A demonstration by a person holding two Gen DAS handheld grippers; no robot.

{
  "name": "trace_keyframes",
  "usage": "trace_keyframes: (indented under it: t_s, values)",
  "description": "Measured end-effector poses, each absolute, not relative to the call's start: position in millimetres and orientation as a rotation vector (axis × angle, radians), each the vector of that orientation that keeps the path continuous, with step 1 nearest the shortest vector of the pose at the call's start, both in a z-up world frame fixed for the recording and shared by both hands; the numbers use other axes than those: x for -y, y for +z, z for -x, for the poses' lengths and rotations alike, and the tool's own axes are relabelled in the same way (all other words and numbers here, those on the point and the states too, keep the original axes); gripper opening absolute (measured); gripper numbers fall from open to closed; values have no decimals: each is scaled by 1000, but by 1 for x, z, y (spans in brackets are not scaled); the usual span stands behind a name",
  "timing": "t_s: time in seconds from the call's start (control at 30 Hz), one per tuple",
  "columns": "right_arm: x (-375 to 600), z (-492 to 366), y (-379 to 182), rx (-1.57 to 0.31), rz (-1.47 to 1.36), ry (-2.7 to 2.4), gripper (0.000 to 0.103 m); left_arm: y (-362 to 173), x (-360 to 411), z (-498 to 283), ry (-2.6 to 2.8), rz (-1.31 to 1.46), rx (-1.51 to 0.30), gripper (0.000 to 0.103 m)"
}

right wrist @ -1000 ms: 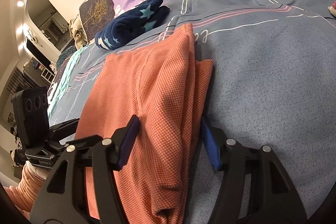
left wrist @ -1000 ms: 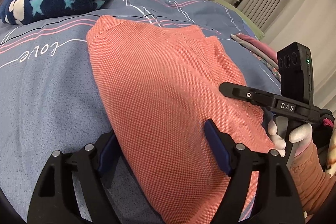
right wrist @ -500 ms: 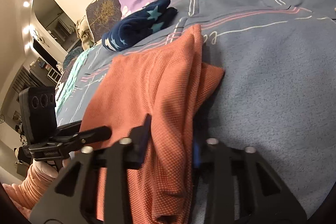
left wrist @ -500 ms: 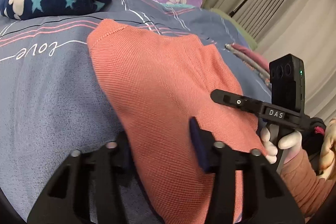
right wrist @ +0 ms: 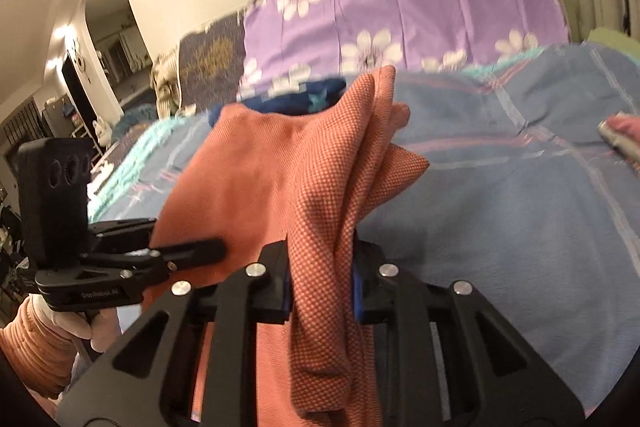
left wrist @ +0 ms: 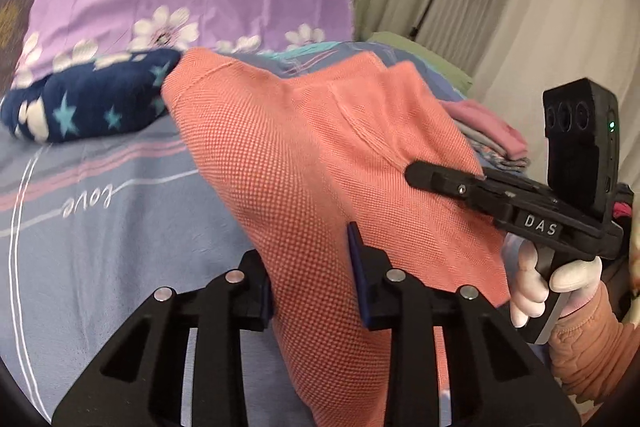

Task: Fold small clothes
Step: 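Lift the folded shirt with both grippers and carry it toward the clothes stack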

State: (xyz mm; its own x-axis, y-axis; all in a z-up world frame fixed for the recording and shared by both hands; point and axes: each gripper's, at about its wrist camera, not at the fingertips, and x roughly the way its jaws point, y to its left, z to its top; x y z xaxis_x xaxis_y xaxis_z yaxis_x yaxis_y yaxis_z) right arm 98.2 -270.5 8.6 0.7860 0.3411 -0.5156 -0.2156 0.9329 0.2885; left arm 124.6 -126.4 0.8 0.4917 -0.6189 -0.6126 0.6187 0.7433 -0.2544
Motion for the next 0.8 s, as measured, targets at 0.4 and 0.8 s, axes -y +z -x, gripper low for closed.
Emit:
trace_keyframes:
  t_s: [0.4,0.8]
  values:
    - [335,-1,77,-376,-171,159,20,67,212,-68,-896,-129,-609,31]
    - [422,66,112,-292,-165,-30,20,111,327,-30,-1038,-247,-530,31]
